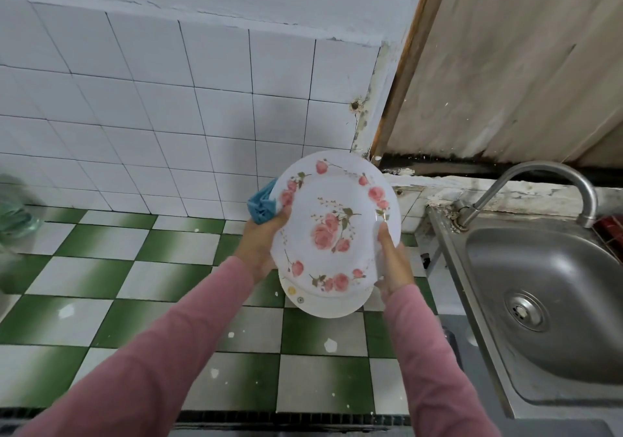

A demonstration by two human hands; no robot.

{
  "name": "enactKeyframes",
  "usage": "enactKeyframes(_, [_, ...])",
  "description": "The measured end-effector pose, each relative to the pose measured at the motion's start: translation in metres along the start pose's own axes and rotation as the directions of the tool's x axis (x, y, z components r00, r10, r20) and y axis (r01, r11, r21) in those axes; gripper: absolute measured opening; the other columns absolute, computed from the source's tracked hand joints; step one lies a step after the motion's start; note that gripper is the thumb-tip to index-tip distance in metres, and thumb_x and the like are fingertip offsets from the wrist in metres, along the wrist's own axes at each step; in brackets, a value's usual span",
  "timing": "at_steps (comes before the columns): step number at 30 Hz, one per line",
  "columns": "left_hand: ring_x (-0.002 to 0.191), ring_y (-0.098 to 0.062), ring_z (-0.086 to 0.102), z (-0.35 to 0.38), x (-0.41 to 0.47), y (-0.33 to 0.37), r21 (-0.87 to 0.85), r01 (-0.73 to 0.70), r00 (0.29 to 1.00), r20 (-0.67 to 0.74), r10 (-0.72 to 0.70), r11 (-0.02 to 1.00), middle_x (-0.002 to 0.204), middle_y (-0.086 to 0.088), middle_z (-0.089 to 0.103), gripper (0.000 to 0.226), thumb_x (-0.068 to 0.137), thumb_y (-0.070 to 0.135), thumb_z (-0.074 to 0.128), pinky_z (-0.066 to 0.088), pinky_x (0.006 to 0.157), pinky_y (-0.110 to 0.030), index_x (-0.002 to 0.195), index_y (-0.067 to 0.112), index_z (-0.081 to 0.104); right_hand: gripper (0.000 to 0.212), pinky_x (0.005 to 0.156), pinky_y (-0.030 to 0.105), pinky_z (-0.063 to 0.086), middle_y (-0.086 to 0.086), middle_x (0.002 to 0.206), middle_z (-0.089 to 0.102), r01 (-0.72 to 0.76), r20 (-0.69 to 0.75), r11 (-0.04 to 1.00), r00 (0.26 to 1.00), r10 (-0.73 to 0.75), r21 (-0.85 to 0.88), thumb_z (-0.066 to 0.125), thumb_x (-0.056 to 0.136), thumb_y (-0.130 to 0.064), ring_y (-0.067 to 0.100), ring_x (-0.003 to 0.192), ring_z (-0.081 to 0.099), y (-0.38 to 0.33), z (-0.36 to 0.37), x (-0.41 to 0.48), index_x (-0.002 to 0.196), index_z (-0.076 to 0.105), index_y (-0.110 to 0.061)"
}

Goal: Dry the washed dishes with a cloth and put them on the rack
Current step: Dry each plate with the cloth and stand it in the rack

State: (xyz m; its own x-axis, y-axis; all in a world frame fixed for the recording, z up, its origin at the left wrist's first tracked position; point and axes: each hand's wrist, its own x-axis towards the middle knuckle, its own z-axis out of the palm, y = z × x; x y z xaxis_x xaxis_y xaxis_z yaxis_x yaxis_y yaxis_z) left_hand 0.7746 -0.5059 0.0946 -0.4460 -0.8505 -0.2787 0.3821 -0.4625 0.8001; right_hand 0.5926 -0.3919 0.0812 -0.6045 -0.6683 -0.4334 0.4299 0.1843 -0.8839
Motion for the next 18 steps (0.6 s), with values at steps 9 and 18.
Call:
enactKeyframes(9, [0.082, -0.025, 0.070, -0.012, 0.015, -0.004, 0.184, -0.025, 0.974, -0.216, 0.066, 0.983, 0.092, -0.004, 0.073, 0.023, 0.088, 0.018, 0.071, 0.059, 0.074, -0.043, 0.109, 0.013, 0.062, 0.045, 0.099, 0.063, 0.046, 0.014, 0.137, 0.060, -0.054, 0.155, 0.856, 0.988, -0.031, 0.514, 0.049, 0.101, -0.032, 0.036, 0.126, 0.057, 0.015, -0.012, 0.001, 0.144, 0.046, -0.018])
enactKeyframes(18, [0.151, -0.031, 0.004, -0.012, 0.011, -0.049, 0.886, -0.324, 0.887, 0.162, 0.433, 0.332, 0.165, 0.001, 0.005, 0.074, 0.099, 0.036, 0.052, 0.018, 0.120, -0.053, 0.155, 0.039, 0.005, 0.046, 0.102, 0.055, 0.048, 0.015, 0.128, 0.066, 0.006, 0.186, 0.911, 0.978, -0.091, 0.413, 0.045, 0.101, -0.042, 0.034, 0.119, 0.062, 0.007, 0.028, -0.022, 0.136, 0.054, -0.015])
